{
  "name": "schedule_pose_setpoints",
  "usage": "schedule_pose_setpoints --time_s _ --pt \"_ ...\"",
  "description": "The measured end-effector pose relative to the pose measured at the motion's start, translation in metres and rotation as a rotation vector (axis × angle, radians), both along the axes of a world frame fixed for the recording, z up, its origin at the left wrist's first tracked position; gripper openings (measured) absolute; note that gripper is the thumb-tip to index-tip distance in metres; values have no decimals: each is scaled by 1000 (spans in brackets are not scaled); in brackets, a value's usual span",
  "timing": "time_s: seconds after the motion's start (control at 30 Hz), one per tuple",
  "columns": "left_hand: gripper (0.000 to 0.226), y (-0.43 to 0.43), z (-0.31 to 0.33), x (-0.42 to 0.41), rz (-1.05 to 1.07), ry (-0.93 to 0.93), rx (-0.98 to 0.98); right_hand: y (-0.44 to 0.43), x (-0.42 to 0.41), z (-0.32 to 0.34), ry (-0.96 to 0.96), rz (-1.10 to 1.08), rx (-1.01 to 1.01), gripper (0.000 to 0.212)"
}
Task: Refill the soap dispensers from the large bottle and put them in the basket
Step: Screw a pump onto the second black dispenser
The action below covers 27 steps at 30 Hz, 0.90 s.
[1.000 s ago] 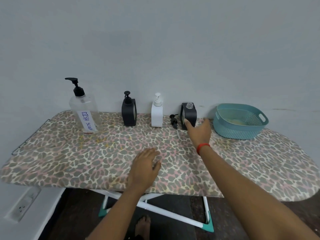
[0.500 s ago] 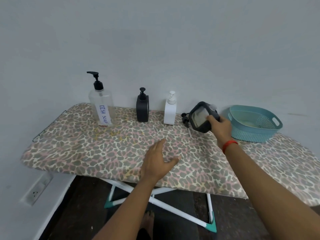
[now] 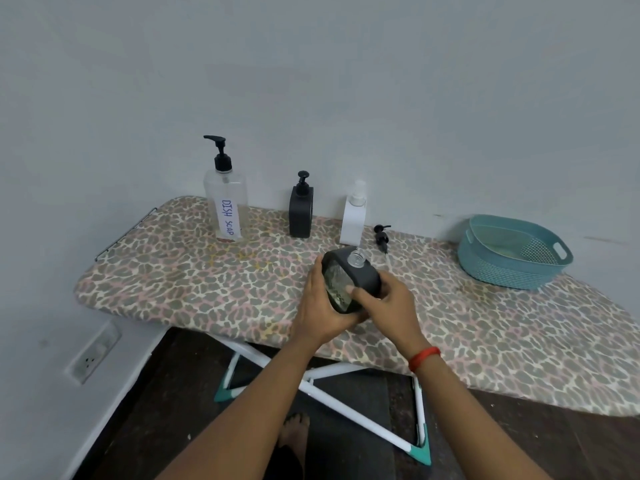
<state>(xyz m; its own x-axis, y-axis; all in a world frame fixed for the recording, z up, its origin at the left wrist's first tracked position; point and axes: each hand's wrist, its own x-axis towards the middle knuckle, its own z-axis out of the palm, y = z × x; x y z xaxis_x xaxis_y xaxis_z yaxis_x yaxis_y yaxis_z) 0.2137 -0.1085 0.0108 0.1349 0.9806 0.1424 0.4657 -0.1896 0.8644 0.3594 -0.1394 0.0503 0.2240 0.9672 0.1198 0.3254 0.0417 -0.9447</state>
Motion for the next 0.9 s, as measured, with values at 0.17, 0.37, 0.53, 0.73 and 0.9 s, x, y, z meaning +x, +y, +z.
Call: schedule_pose_setpoints --time_s 0.17,0.37,0.53,0.73,0.9 --pt "126 3 -3 -2 46 -35 22 -1 3 7 91 93 -55 42" --pt "124 11 -11 -4 23 -82 -3 92 45 10 -113 -274 -123 47" --pt "120 14 -16 -4 13 -100 -5 188 68 1 -519 -151 -405 58" --pt "125 18 -21 -4 7 -109 -15 210 67 -6 -699 -128 -471 27" --pt "122 15 -18 -3 5 -116 -16 185 77 15 -512 -203 -419 15"
